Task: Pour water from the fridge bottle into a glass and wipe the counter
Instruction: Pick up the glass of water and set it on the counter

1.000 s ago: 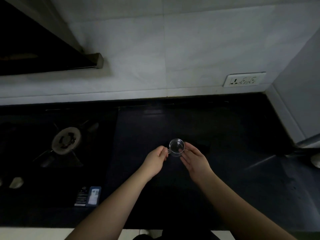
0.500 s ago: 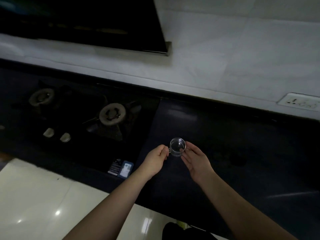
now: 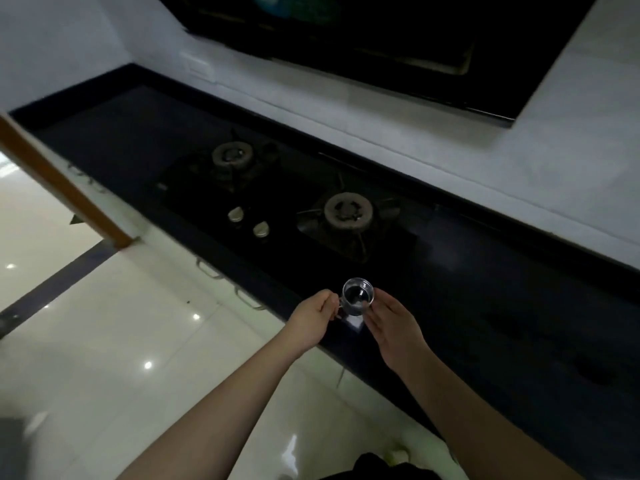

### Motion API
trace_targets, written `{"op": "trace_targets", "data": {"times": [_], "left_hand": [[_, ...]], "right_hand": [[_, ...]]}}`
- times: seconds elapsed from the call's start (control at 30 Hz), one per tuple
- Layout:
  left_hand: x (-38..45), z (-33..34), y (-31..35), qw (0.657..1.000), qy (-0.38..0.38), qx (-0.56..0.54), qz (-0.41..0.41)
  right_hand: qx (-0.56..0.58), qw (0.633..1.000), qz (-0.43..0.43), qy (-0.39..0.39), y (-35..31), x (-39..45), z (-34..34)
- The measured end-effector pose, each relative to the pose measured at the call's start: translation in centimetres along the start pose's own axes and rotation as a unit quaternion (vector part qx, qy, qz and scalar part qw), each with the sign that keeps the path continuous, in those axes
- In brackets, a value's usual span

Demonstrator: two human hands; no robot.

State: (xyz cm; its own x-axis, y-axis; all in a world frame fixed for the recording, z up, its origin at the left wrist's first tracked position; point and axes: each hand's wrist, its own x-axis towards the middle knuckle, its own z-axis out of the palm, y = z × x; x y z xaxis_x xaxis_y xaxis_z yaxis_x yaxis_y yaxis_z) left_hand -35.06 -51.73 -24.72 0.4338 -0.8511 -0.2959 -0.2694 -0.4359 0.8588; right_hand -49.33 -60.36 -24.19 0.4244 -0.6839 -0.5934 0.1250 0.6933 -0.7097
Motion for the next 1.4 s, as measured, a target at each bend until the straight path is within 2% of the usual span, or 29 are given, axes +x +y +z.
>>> {"op": "trace_targets", "data": {"times": [0.2, 0.43, 0.7, 1.4], "left_hand": [[-4.3, -6.6, -3.2, 0.999, 0.052, 0.002, -0.012], [-9.4, -13.2, -6.4, 0.994, 0.104, 0.025, -0.029], [-13.0, -17.7, -9.1, 0.984, 0.159, -0.011, -0.079], [-8.1, -28.4, -11.4, 0.943, 0.279, -0.048, -0.176]], "right_hand": [[-0.058, 0.996, 0.014, -0.064, 3.9, -1.9, 6.9], [-0.111, 0.991, 0.018, -0.074, 8.9, -4.1, 13.9], [-0.153, 0.981, 0.036, -0.111, 11.9, -5.1, 19.4], [-0.226, 0.950, 0.063, -0.206, 13.1, 3.6, 33.2]]}}
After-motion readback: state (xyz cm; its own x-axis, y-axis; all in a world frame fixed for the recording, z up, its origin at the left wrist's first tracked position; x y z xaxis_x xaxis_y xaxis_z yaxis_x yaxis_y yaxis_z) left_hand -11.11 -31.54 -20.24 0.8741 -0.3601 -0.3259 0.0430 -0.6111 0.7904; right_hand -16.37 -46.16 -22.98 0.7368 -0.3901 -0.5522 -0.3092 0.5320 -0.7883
